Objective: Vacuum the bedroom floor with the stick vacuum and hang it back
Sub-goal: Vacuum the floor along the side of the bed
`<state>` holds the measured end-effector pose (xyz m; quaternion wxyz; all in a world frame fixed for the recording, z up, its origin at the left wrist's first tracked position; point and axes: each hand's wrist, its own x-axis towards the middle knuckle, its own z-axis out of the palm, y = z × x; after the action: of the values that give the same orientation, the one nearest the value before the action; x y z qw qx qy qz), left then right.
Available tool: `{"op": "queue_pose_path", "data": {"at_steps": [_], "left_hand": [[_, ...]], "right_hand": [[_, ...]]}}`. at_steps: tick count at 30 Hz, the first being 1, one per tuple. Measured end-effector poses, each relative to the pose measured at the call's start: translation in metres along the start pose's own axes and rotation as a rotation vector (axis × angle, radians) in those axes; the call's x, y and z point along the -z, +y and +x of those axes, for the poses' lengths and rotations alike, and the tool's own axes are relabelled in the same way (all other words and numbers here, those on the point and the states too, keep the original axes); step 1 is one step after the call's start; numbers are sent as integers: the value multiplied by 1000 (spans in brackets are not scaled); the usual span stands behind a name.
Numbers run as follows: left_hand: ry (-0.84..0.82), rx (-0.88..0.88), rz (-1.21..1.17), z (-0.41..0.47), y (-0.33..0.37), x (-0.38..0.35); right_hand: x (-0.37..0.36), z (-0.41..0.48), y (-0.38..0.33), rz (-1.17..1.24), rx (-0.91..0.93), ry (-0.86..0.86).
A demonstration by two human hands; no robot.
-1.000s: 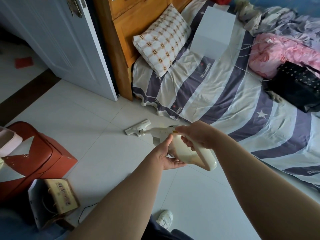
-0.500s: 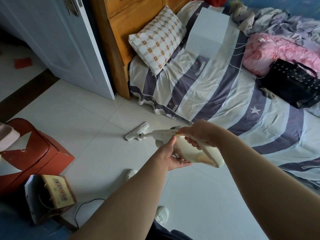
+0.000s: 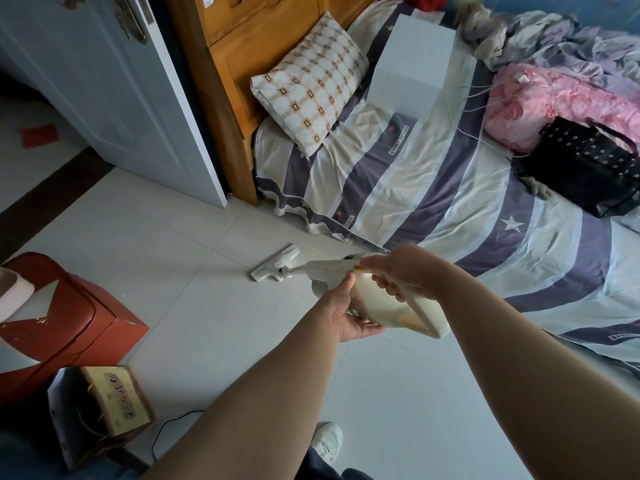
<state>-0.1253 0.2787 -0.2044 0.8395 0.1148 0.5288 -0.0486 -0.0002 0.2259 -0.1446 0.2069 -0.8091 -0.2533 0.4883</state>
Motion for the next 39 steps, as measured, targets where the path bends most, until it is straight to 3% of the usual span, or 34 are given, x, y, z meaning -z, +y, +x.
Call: {"op": "queue_pose_path", "data": {"at_steps": [25,39], "left_hand": [[97,-30,1,32,203,57],[52,-13,101,51,211,41]], "right_hand": [[-38,139,-157,144,-3,115],[-23,135,-156,159,-58,178]]}}
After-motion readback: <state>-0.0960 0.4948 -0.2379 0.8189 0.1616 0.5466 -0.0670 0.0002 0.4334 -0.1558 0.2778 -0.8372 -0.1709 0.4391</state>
